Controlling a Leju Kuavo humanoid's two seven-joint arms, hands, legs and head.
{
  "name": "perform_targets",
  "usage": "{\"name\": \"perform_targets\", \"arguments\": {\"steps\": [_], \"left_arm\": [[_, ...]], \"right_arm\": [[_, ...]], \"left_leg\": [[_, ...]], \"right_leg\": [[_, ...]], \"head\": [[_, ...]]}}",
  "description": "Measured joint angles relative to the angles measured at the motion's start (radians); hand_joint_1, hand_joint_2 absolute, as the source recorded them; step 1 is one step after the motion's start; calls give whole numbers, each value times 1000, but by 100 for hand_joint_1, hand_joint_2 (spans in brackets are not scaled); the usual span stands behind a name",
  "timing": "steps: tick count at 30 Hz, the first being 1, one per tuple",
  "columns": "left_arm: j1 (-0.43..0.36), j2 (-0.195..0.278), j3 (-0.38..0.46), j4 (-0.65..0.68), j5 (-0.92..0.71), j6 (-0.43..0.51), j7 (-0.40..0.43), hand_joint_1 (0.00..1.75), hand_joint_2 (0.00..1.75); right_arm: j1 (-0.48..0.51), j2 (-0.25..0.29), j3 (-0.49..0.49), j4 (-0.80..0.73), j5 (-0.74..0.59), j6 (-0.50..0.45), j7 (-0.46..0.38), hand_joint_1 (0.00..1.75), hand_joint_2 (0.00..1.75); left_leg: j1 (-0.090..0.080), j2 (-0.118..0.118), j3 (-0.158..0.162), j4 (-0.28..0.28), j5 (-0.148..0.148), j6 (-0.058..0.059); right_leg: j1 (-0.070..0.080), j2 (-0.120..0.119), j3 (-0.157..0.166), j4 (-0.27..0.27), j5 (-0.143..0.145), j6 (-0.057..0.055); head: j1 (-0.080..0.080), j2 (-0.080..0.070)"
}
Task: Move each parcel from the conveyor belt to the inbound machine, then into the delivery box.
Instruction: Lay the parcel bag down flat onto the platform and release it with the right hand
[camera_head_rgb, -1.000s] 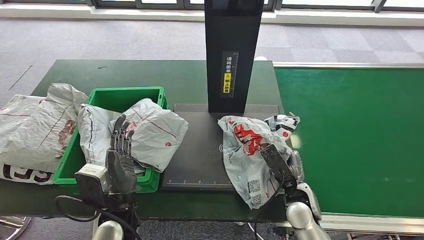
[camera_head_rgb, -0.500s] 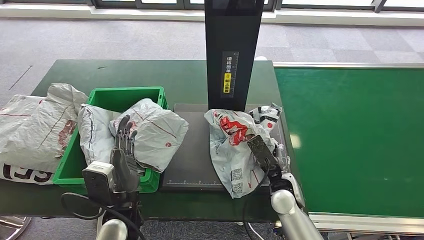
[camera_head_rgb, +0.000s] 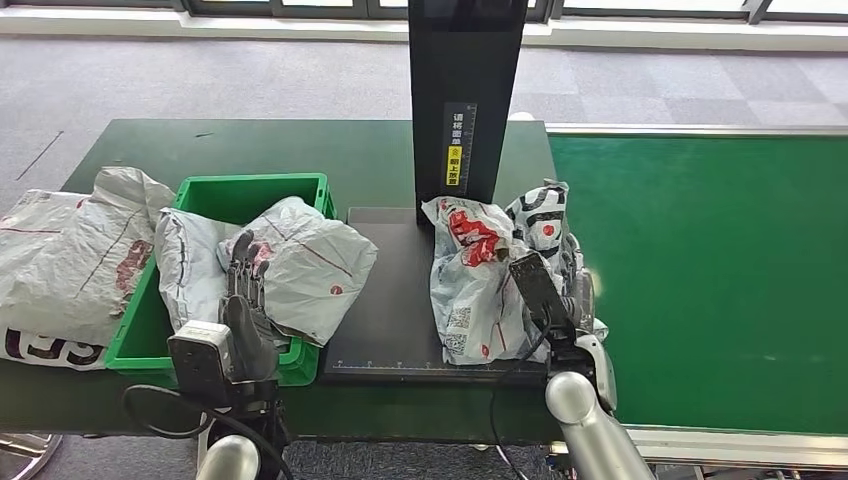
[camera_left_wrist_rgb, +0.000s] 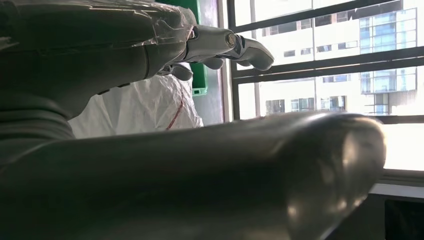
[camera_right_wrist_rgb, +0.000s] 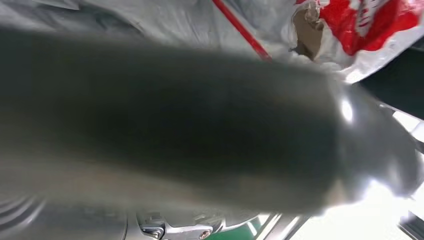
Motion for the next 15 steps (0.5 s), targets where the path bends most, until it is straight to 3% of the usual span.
{"name": "perform_targets", "arguments": {"steps": [9,13,15], "left_arm": [[19,-2,0,-19,-3,55,-11,0,0],[21,-1,-5,-30,-15,59,-28,0,0],[17,1,-16,-35,-69,53,-42,0,0]], "right_arm": [[96,-14,0,-161,-87,70,-44,0,0],[142,-20,0,-235,-125,43,-127,0,175],[174,-21,0,-295,-135,-45,-212,0,175]], "left_leg": [[0,0,-1,0,0,0],[0,0,-1,0,0,0],[0,-1,-1,0,0,0]], "right_leg": [[0,0,0,0,0,0],[0,-1,-1,0,0,0],[0,-1,-1,0,0,0]], "head": [[0,0],[0,0],[0,0]]}}
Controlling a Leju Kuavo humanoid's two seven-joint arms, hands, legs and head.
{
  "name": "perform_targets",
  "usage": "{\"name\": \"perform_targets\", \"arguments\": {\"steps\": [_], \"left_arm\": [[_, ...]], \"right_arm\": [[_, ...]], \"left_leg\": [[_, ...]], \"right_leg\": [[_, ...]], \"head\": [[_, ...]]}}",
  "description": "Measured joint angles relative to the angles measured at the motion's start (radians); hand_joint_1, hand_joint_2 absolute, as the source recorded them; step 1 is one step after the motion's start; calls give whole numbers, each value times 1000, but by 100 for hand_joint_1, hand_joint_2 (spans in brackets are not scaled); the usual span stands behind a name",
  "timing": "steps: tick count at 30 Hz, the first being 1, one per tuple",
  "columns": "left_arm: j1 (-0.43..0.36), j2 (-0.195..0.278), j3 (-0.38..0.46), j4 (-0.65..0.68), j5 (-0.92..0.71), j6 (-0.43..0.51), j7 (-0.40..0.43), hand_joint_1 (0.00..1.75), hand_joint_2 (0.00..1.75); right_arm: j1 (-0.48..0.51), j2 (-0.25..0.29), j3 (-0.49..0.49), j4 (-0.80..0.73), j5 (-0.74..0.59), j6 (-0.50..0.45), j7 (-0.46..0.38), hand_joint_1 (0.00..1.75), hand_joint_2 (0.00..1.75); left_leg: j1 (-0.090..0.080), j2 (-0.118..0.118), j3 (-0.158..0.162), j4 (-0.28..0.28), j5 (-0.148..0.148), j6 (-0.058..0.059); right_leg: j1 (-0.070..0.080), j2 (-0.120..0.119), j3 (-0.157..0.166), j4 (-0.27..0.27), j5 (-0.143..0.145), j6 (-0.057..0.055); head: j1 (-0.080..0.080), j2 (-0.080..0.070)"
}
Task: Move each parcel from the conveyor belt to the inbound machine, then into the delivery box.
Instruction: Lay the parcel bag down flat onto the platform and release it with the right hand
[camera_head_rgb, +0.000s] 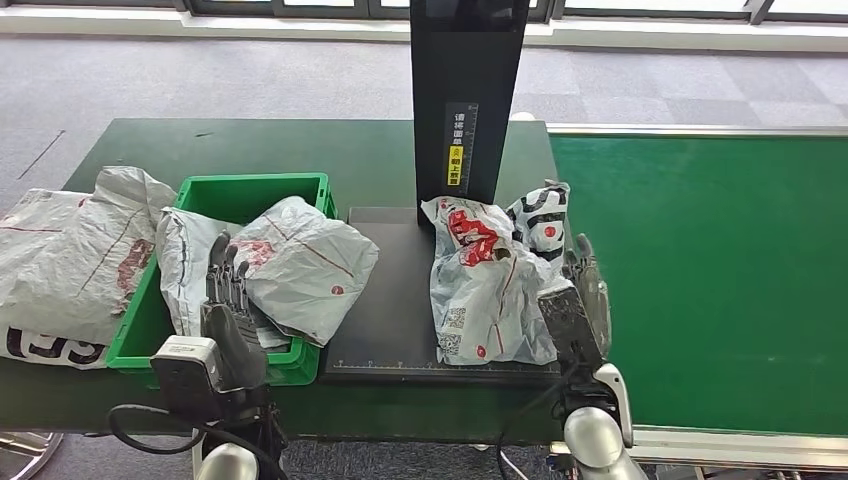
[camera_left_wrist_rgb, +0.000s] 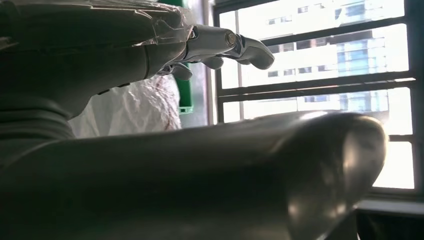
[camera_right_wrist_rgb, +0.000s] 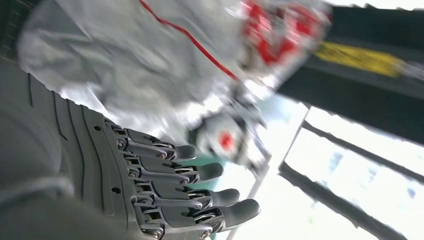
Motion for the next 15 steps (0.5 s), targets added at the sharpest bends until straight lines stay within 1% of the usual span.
{"name": "perform_targets", "arguments": {"steps": [3,5,9,15], "left_arm": [[-27,4,-25,8,-156,-4,7,0,0],[-50,5,-39,19,-209,-8,15,0,0],[-74,6,-53,36,-221,-11,20,0,0],[-87,9,-57,52,-223,-11,20,0,0]], "right_arm": [[62,-4,1,-121,-4,-172,-132,0,175],[97,-9,5,-192,-3,-232,-168,0,175],[139,-17,14,-273,-3,-248,-173,0,175],[158,-25,18,-319,-4,-250,-173,0,175]], "left_leg": [[0,-1,-1,0,0,0],[0,0,-1,0,-1,0],[0,3,0,0,-2,0],[0,2,0,0,-1,-1]], "right_leg": [[0,-1,0,0,-1,0],[0,0,0,0,-1,0],[0,2,0,0,-1,0],[0,2,0,0,0,0]], "head": [[0,0],[0,0],[0,0],[0,0]]}}
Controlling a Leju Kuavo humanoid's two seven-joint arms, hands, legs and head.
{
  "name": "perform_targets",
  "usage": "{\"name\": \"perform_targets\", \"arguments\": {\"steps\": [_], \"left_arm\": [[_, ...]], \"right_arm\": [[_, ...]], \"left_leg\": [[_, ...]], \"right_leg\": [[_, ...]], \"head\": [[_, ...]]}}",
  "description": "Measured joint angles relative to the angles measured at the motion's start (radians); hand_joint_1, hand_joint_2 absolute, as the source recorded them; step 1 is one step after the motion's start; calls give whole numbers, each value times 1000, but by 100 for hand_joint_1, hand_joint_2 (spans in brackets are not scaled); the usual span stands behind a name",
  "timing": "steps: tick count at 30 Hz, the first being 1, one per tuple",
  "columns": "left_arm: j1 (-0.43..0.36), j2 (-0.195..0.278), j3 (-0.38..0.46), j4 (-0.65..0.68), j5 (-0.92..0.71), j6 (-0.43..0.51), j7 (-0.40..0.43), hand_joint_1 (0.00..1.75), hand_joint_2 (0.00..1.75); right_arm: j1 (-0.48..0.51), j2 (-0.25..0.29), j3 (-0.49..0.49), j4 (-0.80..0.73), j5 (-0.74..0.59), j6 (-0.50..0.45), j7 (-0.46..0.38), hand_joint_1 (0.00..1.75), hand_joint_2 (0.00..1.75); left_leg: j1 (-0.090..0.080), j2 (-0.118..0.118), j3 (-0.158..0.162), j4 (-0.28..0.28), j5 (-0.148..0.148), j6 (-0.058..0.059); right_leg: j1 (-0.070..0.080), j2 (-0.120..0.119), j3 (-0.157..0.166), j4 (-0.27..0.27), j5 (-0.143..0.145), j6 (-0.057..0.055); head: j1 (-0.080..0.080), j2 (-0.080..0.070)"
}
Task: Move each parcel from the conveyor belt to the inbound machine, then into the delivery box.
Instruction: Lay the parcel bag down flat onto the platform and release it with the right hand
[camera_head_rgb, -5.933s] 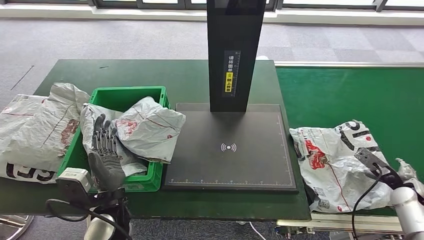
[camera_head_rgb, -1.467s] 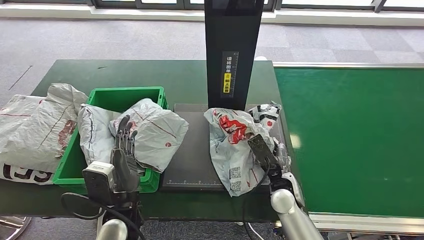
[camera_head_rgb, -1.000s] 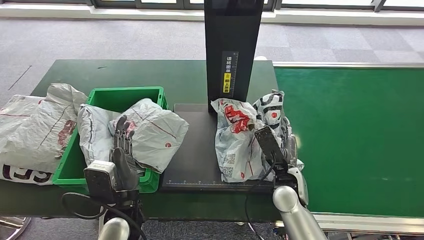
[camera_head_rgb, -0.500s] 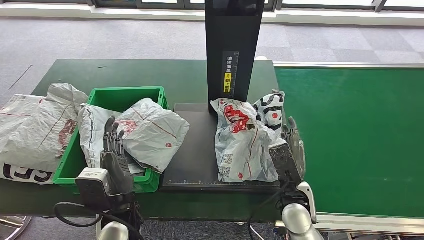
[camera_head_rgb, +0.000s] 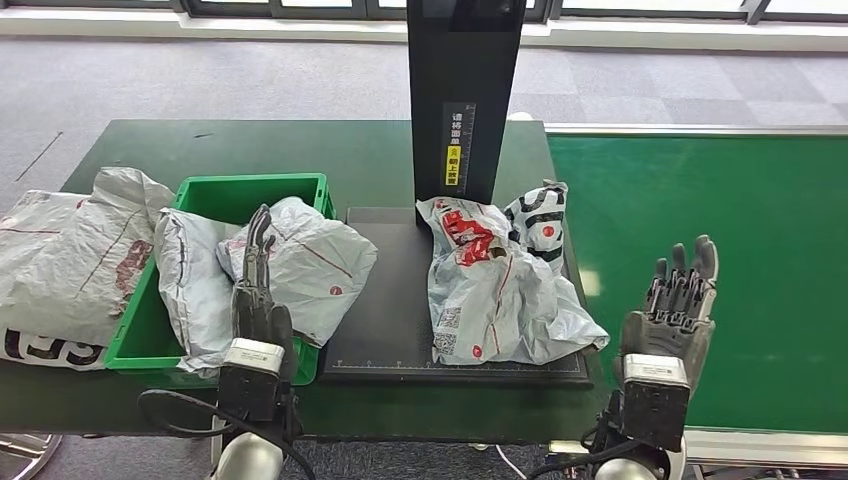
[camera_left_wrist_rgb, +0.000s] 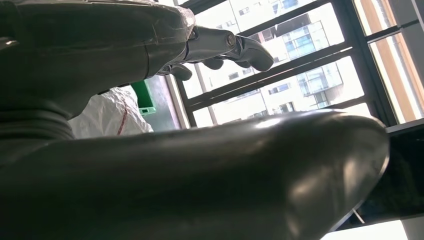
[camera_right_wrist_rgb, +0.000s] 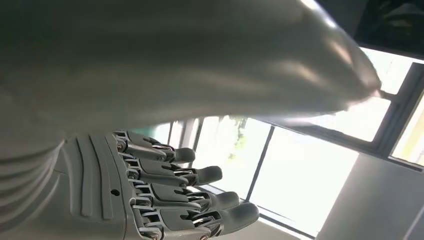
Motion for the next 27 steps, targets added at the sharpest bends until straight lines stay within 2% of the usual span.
{"name": "perform_targets", "arguments": {"steps": [5,9,11,15,19,24,27], "left_arm": [[-9,2,-5,10,-6,-17,7,0,0],[-75,6,-18,55,-15,-120,32,0,0],[-130,1,-24,107,-43,-180,49,0,0],[-251,-31,-57,265,-205,-259,106,0,175],[-345,-80,-93,448,-338,-249,143,0,175],[-375,-102,-103,514,-359,-244,148,0,175],[-453,-163,-152,700,-416,-242,164,0,175]], "right_arm": [[12,-2,1,-19,-2,-18,-27,0,175],[56,7,1,-88,23,-79,-194,0,175],[81,16,1,-132,33,-84,-240,0,175],[102,18,13,-183,6,-87,-251,0,175],[101,17,38,-198,-4,-87,-249,0,175],[97,17,47,-201,-1,-87,-244,0,175],[94,17,81,-211,9,-87,-220,0,175]], "left_leg": [[0,-1,0,0,0,0],[0,-4,-1,0,0,0],[0,-4,-1,0,0,0],[0,-3,0,0,1,1],[-2,-3,0,0,2,2],[-2,-3,-1,0,3,3],[-3,-3,-1,0,3,3]], "right_leg": [[0,0,-1,0,0,0],[0,-4,0,0,0,0],[0,-4,0,0,0,0],[-1,-3,0,0,1,1],[-2,-3,0,0,2,2],[-3,-3,0,0,3,3],[-3,-2,0,0,3,3]], "head": [[0,0],[0,0],[0,0],[0,0],[0,0],[0,0],[0,0]]}}
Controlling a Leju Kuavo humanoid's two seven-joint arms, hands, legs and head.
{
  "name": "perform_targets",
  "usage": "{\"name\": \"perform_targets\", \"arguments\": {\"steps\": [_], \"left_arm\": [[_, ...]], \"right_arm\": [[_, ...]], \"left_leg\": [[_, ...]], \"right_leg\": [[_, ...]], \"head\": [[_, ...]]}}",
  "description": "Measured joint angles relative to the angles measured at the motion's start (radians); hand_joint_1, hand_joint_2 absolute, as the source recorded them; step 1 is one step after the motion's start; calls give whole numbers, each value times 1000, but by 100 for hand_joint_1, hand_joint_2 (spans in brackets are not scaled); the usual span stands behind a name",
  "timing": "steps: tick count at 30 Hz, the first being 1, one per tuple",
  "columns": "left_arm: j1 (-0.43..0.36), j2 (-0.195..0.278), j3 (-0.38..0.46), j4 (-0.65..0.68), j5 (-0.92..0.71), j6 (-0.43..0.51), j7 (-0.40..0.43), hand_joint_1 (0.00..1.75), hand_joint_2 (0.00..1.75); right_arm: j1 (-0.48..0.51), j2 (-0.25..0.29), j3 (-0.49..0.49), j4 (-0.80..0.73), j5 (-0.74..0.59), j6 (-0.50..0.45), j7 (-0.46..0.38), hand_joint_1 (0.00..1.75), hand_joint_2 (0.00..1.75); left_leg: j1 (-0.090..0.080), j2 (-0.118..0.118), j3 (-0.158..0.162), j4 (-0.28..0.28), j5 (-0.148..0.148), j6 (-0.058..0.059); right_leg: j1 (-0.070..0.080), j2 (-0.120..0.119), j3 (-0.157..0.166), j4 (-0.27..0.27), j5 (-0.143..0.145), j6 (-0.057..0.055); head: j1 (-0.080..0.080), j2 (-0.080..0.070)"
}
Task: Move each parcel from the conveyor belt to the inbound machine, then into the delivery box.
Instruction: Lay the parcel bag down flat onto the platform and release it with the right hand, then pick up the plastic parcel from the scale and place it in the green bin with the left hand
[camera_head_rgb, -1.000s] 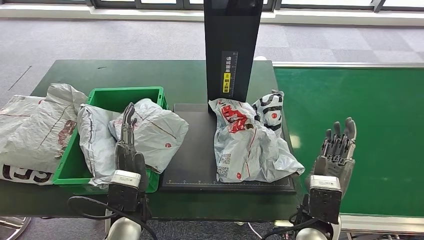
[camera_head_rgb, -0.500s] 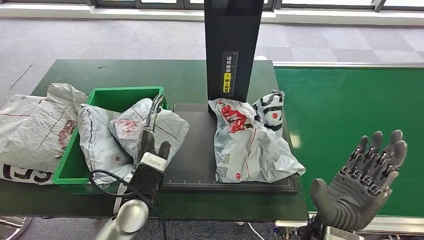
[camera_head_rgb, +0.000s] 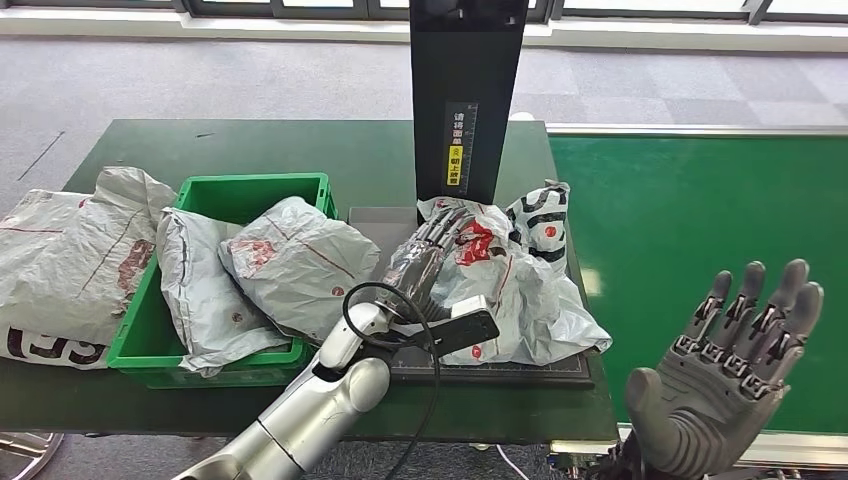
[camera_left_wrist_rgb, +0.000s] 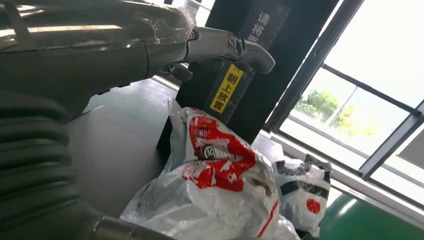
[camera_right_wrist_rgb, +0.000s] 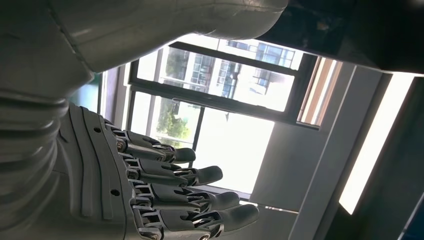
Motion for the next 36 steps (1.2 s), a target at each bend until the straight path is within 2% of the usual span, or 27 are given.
{"name": "perform_targets", "arguments": {"steps": [1,6,13,20,23,27,33,36], "left_arm": [[-20,-16,-17,53,-16,-1,5,0,175],[-42,-35,-56,139,-51,-10,36,0,175],[-52,-47,-80,194,-71,-10,54,0,175],[-66,-60,-98,253,-146,-12,107,0,175],[-74,-68,-113,302,-182,-59,123,0,175],[-80,-77,-127,365,-203,-185,134,0,175],[-107,-85,-139,412,-206,-251,139,2,175],[-125,-87,-140,430,-200,-324,138,133,175]], "right_arm": [[0,0,11,-3,2,0,7,0,175],[-8,-9,41,-4,2,0,8,0,175],[-14,-17,61,-5,2,0,12,0,175],[-26,-20,78,-5,-9,28,25,0,175],[-44,-22,90,-5,-17,50,26,0,175],[-67,-24,101,4,-30,69,25,0,175],[-87,-25,113,17,-38,75,25,0,175],[-99,-25,118,26,-55,90,27,0,175]], "left_leg": [[0,0,0,0,0,0],[0,0,-1,0,0,0],[0,0,-1,0,0,0],[0,0,-1,0,0,0],[0,0,-1,0,0,0],[0,0,-1,0,0,0],[0,-1,-1,0,0,0],[0,-1,-1,0,0,0]], "right_leg": [[0,0,0,0,0,0],[0,0,-1,0,0,0],[0,0,0,0,0,0],[0,0,-1,0,0,0],[0,0,-1,0,0,0],[0,0,-1,0,0,0],[0,-1,1,0,0,0],[0,-1,3,0,0,0]], "head": [[0,0],[0,0],[0,0],[0,0],[0,0],[0,0],[0,0],[0,0]]}}
